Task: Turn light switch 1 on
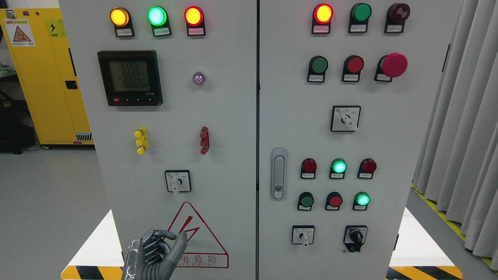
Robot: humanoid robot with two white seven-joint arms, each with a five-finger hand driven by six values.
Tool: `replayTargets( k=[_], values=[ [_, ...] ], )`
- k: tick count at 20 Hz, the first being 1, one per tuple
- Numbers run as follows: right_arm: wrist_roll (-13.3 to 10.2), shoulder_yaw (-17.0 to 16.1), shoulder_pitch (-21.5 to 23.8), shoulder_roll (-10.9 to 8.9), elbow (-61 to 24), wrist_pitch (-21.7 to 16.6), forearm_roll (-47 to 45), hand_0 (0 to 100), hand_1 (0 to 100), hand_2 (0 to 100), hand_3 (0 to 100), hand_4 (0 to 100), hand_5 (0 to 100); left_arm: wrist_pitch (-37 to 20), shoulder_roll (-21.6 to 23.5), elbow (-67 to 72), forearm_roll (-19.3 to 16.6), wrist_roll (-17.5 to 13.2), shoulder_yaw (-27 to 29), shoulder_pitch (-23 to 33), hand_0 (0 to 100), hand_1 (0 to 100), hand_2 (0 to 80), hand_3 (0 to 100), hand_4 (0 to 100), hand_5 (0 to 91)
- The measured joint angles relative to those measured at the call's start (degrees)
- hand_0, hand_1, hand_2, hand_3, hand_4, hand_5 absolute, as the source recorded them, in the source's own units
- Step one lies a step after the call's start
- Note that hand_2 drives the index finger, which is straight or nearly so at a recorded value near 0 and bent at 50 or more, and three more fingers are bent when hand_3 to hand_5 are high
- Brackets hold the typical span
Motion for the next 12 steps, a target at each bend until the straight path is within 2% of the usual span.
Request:
replayTargets(
  k=[6, 12],
  values=[
    [0.00, 0.00, 0.00, 0.00, 0.00, 0.00, 0.00, 0, 50, 4, 0, 0, 0, 0.95, -0.37, -0.07, -0.23, 0.45, 0.72, -1.25, 25, 67, 55.1, 90, 89, 87.6],
    [0.00, 0.00, 0.00, 0.00, 0.00, 0.00, 0.00, 0, 50, 4, 0, 0, 0, 1.48, -0.75, 0.23, -0.76, 0.64, 1.15, -3.11, 20, 67, 54.8, 90, 89, 87.6]
  ],
)
